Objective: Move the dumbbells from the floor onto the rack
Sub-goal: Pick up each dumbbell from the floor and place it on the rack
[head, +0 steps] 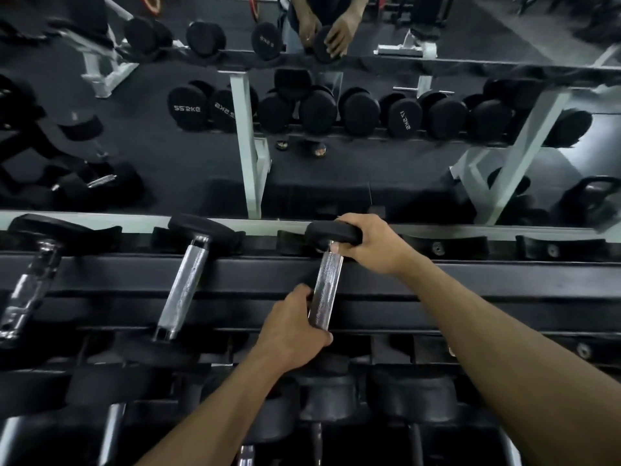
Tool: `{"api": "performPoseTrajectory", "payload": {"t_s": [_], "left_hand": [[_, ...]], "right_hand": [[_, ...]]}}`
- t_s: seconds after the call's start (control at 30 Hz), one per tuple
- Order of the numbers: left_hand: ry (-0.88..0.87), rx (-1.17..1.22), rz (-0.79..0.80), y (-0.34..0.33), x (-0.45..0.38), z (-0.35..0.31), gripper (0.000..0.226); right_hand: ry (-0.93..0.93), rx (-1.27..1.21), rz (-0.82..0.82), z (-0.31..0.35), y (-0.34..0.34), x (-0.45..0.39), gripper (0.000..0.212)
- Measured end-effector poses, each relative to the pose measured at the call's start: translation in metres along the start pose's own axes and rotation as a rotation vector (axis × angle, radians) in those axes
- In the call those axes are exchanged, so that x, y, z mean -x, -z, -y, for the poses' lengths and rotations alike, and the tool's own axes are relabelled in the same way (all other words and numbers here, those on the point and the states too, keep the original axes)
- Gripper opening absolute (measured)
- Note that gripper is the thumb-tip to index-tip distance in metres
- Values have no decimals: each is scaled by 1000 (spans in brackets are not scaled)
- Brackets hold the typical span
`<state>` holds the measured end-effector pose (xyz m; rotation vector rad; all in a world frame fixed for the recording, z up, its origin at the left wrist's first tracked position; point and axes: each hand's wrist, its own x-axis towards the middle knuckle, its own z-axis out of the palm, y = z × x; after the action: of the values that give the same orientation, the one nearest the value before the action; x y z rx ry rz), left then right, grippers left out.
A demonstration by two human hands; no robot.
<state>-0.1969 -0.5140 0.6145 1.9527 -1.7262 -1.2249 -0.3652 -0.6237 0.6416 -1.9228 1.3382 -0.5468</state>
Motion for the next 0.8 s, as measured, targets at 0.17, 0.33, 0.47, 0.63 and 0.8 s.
{"api": "performPoseTrajectory", "payload": {"t_s": [0.17,0.33,0.47,0.63,0.8], "left_hand": [[-2,-38,-12,0,3,-6,59],[-53,-81,-70,0,10,-7,38],[-114,-135,-144,7,18,-8,27],[-255,-309,-170,17,38,-21,16],[-434,-400,-70,16,71,-37,51]], "right_hand": [[-45,-6,-6,1,0,4,17],[-122,79,-58,8,3,14,18],[-159,169,-86,16,8,27,37],[-243,232,-171,27,16,63,47],[-323,356,-201,45,22,132,50]]}}
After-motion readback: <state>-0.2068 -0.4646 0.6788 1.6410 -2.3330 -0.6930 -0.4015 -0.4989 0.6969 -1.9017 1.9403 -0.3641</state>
